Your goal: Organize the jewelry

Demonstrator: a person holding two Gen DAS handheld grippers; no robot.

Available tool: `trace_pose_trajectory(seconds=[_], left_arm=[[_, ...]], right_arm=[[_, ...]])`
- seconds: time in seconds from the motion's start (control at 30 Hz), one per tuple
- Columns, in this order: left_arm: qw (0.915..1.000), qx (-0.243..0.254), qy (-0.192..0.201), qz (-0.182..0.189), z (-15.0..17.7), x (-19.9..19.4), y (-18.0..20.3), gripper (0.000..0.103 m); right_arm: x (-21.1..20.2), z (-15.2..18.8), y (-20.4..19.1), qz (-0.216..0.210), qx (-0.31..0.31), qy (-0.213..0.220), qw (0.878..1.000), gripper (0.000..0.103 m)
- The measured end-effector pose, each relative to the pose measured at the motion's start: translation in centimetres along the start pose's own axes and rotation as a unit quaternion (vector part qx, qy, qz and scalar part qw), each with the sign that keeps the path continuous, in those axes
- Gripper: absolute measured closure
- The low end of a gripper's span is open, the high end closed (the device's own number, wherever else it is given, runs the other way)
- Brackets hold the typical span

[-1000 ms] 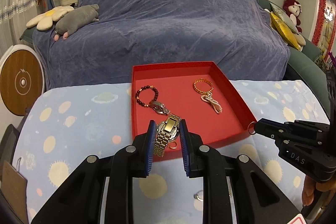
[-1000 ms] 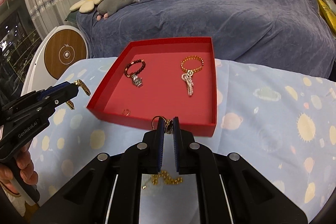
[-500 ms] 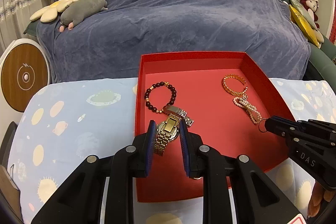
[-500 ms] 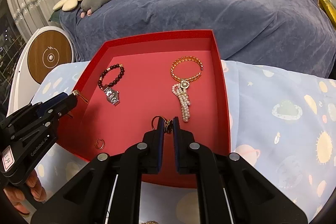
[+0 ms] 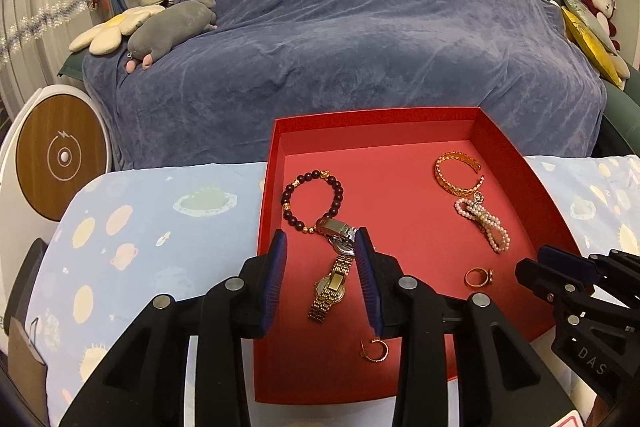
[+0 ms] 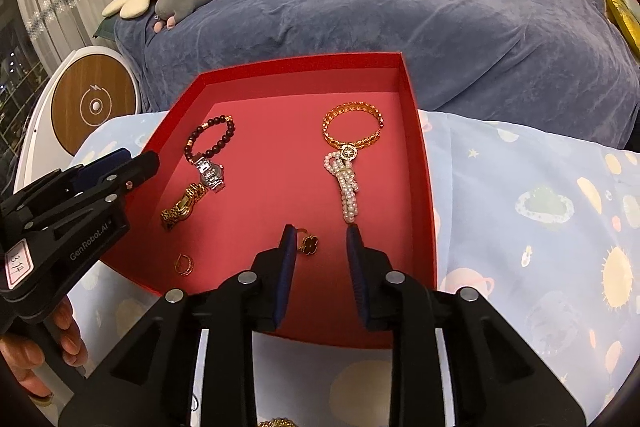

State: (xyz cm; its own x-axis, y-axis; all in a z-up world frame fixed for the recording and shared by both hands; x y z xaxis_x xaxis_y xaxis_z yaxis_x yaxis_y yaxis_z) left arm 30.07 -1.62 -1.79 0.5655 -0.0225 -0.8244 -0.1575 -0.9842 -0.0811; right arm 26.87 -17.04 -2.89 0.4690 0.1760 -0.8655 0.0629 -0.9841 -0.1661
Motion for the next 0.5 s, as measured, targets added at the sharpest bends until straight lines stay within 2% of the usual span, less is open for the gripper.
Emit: trace_pose_trajectory(seconds=[0.23,0.5], left_arm=[[0.9999,0.004,0.011,-0.001,1.0,-3.4,0.6,0.065],[0.9999,0.004,-0.006,0.011,4.1,-6.4,0.9,0.063]], right_arm=[[-4.2,2.4,-0.3,-0.008,-0.012,0.011,1.0,0.077],[-7.7,7.2,-0.8,0.001,-0.024,0.007,1.0,0.076]])
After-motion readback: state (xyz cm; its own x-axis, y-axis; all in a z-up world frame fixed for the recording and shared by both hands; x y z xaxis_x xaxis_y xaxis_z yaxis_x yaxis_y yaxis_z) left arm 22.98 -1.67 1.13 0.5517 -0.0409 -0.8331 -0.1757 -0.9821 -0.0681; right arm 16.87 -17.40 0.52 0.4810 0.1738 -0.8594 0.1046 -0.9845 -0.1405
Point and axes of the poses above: each gripper's, at about its wrist camera, not at the fingertips, and x roughly the way its jaws point, y to its right, z to its underside, the point moved 6 cm from there along x, roughly the way its jaws point, and after that the axes turned 11 degrees about -y, right-handed, at the moved point
